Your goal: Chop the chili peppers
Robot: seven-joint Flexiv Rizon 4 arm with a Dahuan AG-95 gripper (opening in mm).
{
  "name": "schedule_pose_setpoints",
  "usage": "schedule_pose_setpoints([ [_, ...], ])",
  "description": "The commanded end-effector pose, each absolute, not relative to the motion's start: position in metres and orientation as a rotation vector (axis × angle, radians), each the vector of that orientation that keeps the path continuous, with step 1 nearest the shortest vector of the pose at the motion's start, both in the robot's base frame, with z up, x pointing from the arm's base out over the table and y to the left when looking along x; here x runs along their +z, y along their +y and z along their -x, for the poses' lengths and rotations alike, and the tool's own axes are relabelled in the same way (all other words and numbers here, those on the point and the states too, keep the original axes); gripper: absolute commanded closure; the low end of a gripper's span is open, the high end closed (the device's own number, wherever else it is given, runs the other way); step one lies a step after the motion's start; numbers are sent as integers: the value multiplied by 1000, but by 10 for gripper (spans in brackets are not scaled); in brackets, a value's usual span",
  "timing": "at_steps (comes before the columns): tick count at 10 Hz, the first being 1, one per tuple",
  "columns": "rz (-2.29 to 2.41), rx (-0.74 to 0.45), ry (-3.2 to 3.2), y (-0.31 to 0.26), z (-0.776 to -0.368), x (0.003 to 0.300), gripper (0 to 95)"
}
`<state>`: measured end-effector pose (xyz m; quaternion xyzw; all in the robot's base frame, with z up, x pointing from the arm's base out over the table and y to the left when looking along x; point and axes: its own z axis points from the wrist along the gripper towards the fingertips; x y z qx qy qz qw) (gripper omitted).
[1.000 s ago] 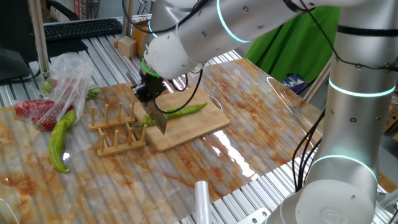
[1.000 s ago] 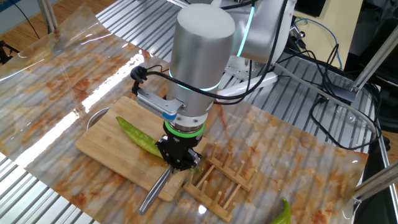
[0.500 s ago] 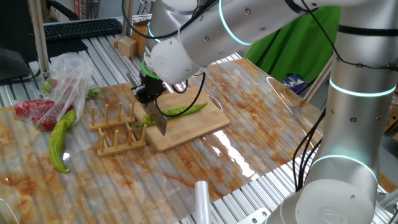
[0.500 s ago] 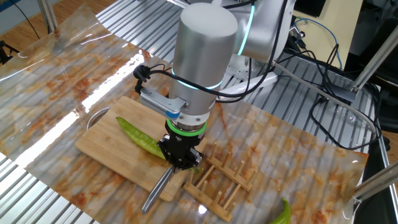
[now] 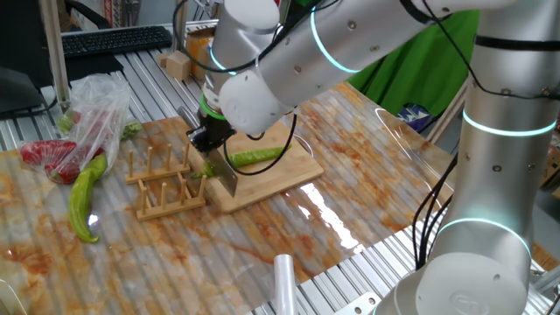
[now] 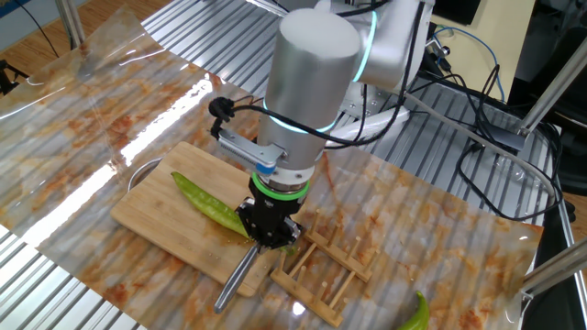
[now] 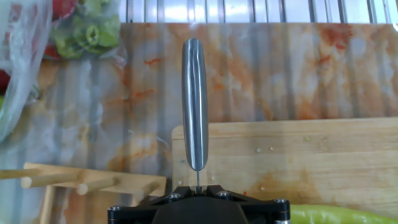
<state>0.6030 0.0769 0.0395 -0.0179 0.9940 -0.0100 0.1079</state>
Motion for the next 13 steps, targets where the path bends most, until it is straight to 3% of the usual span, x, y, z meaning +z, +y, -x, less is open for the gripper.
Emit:
schedule_pose_setpoints([
  [1, 35, -51, 2896, 76, -604, 23, 950],
  [6, 24, 13, 2942, 75, -601, 49, 950],
  [13, 16, 0, 2952, 73, -601, 53, 950],
])
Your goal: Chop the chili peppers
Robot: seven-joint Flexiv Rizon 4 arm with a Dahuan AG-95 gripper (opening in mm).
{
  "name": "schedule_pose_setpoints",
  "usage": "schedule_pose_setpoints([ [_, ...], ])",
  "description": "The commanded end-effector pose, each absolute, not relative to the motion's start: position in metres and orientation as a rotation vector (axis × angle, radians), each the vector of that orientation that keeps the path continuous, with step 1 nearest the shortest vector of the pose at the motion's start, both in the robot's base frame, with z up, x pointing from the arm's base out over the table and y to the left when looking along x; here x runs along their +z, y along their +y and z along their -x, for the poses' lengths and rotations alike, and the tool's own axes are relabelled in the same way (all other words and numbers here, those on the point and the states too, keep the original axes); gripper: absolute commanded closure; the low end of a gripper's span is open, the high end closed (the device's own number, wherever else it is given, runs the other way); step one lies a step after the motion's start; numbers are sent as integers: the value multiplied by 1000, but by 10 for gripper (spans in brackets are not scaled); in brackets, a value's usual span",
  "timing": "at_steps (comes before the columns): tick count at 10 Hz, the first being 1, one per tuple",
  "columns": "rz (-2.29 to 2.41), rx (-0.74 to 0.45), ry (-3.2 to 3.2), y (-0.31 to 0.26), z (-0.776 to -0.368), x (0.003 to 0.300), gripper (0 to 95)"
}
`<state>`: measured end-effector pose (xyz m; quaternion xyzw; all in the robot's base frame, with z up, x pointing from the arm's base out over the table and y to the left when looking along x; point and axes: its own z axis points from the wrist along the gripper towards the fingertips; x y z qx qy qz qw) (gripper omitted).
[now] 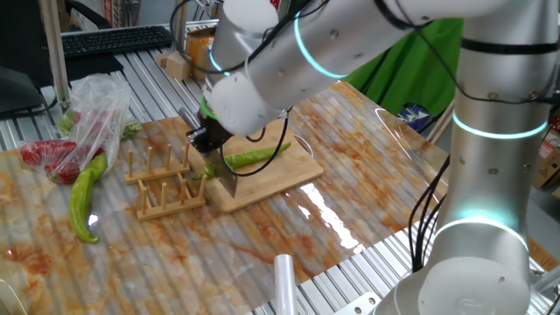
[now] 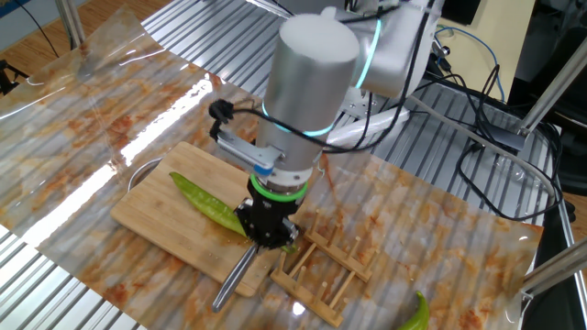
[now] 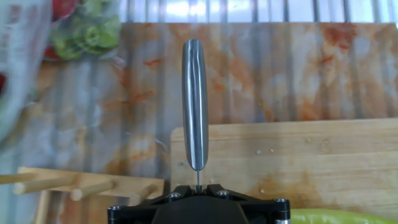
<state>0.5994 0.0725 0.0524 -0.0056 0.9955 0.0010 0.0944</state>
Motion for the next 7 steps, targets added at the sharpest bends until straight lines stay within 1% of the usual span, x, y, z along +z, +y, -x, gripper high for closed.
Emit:
schedule_pose_setpoints([
  [1, 16, 0, 2957, 73, -601, 56, 950],
  [7, 10, 9, 2980, 70, -604, 72, 950],
])
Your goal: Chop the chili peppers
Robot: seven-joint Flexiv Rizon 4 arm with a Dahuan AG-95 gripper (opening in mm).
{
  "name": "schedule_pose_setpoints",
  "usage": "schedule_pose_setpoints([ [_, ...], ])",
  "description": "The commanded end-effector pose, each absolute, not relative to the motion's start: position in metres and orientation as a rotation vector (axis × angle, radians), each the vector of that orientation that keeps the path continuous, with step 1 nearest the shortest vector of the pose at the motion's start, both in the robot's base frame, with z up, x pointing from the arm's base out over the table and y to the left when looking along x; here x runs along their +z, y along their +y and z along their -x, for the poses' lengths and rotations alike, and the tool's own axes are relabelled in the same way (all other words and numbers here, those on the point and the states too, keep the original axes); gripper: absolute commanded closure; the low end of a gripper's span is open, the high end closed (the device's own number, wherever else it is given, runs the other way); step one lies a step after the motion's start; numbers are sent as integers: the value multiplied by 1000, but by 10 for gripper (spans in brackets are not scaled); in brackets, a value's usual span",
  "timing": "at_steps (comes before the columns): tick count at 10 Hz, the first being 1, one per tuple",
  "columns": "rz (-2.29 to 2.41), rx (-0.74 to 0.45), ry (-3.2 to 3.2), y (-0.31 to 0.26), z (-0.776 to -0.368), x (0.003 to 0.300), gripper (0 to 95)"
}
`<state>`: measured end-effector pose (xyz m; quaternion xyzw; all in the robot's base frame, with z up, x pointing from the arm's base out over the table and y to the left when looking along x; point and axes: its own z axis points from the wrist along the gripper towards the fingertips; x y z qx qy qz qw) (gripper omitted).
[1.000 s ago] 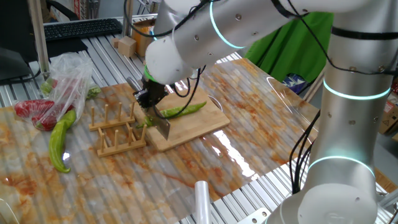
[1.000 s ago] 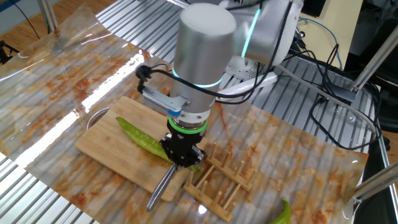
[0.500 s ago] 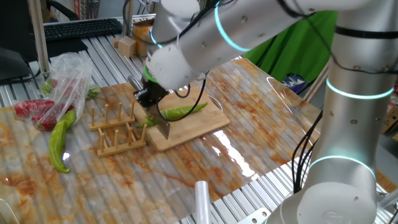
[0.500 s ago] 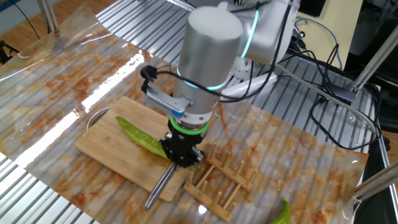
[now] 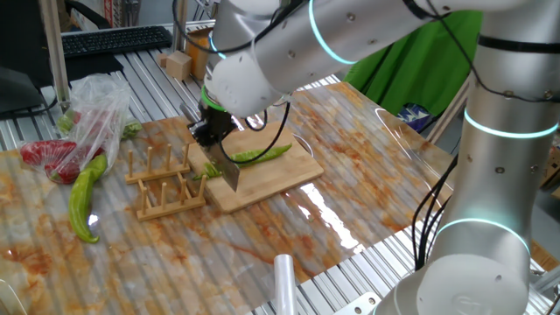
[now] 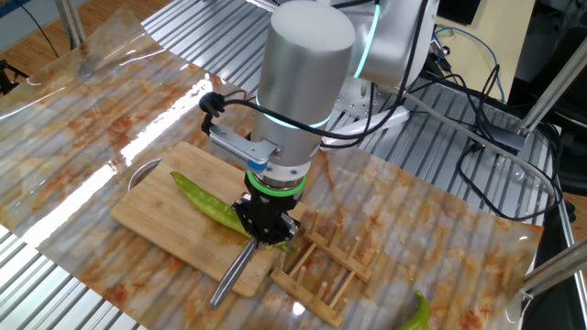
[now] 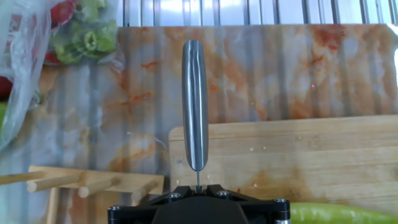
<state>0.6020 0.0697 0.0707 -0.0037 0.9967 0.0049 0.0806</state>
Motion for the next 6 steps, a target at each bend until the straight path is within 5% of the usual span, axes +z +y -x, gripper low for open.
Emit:
schedule_pose_setpoints([
  [1, 11, 9, 2980, 69, -604, 75, 950],
  [6, 27, 9, 2981, 65, -605, 80, 950],
])
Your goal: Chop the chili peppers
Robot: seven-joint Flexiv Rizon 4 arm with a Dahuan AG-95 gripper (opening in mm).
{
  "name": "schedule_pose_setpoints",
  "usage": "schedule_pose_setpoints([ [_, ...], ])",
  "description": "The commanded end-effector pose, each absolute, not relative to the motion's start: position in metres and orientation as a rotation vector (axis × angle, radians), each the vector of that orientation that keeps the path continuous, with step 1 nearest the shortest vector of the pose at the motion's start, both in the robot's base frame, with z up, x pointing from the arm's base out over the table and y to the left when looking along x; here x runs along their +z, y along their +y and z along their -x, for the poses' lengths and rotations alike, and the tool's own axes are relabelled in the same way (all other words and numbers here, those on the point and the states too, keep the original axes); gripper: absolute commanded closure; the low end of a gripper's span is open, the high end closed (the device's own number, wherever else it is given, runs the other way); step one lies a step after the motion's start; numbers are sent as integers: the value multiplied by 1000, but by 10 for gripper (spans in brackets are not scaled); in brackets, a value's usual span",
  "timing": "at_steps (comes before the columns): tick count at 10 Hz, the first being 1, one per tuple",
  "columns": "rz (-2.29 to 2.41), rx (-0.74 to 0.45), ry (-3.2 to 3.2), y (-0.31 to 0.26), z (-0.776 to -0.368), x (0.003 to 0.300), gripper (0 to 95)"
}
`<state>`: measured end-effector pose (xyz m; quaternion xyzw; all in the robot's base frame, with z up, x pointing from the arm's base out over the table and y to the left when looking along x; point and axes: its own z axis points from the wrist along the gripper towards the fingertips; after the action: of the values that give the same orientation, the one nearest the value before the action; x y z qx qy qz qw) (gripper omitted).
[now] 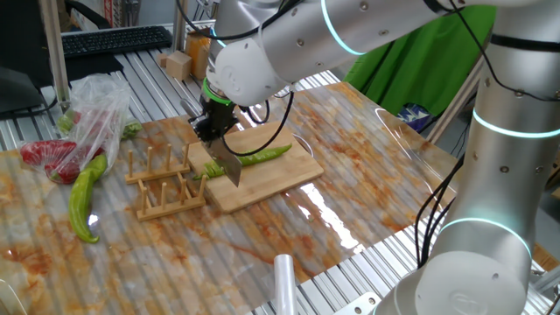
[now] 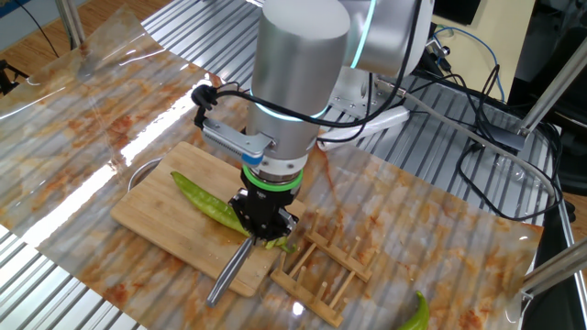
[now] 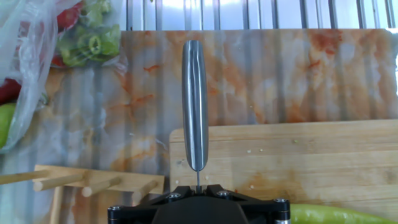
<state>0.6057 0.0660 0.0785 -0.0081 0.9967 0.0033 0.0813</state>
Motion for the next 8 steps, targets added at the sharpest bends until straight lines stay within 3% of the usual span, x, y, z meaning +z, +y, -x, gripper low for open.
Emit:
schedule_pose_setpoints([
  [1, 28, 11, 2981, 63, -605, 81, 950],
  [8, 37, 9, 2973, 60, -606, 81, 950],
])
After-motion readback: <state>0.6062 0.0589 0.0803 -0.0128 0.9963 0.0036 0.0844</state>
